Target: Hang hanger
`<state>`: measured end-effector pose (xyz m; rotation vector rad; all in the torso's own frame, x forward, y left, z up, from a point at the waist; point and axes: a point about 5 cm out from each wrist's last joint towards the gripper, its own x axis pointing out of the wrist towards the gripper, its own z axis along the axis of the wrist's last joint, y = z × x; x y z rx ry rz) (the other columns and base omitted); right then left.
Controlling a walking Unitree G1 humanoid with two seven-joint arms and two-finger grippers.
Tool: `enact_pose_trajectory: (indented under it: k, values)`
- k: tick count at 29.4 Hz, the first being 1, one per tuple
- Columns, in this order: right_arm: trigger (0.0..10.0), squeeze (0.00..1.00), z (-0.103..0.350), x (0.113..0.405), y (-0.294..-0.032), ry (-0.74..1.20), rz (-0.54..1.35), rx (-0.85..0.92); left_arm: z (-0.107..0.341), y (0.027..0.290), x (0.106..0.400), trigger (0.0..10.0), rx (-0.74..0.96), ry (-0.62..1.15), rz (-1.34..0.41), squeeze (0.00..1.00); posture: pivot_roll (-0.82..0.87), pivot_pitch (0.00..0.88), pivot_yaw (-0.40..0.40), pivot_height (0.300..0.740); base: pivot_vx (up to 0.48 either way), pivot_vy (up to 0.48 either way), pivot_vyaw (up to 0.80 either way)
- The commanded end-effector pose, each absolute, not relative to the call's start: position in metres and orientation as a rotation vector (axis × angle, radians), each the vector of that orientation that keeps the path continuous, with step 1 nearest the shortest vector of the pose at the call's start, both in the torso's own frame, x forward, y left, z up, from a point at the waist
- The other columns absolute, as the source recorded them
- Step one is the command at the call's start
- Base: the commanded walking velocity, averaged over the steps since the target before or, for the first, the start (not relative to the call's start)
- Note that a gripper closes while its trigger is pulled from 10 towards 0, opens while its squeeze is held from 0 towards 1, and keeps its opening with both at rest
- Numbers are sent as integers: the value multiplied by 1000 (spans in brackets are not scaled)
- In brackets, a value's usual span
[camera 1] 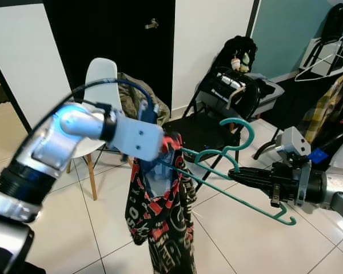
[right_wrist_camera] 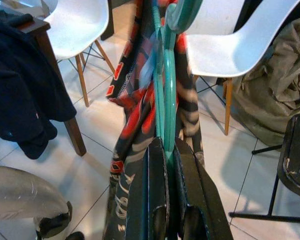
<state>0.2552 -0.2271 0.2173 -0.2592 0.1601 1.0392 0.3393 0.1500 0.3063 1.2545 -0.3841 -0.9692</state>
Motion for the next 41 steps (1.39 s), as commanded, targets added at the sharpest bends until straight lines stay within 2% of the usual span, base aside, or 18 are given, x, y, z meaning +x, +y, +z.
enact_pose_trajectory:
  k: [1,2,6,12,18,19,24,35,41]
  values:
    - [10000,0,222,252,-227,152,1031,-284,317,165,347,10000,1253,-376,-845,0,-47,0,24,740,0,0,0]
    - [10000,0,221,250,-226,161,1039,-287,319,172,353,10000,1241,-352,-778,0,-51,0,26,740,0,0,0]
    - [10000,0,218,248,-223,176,1054,-287,320,181,360,10000,1231,-313,-696,0,-53,0,26,740,0,0,0]
    - [10000,0,214,244,-217,189,1075,-284,315,180,363,10000,1219,-300,-688,0,-56,0,27,740,0,0,0]
    - [10000,0,214,246,-215,170,1052,-277,309,157,355,10000,1173,-390,-841,0,-57,0,29,740,0,0,0]
    - [10000,0,215,249,-215,159,1044,-277,305,147,349,10000,1151,-424,-929,0,-54,0,27,740,0,0,0]
    - [10000,0,217,252,-213,141,1032,-276,299,133,338,10000,1126,-473,-1062,0,-51,0,26,740,0,0,0]
    - [10000,0,219,253,-214,130,1016,-278,297,131,330,10000,1131,-493,-1126,0,-53,0,27,740,0,0,0]
    - [10000,0,217,257,-212,129,1002,-273,289,118,325,10000,1103,-488,-1162,0,-53,0,24,740,0,0,0]
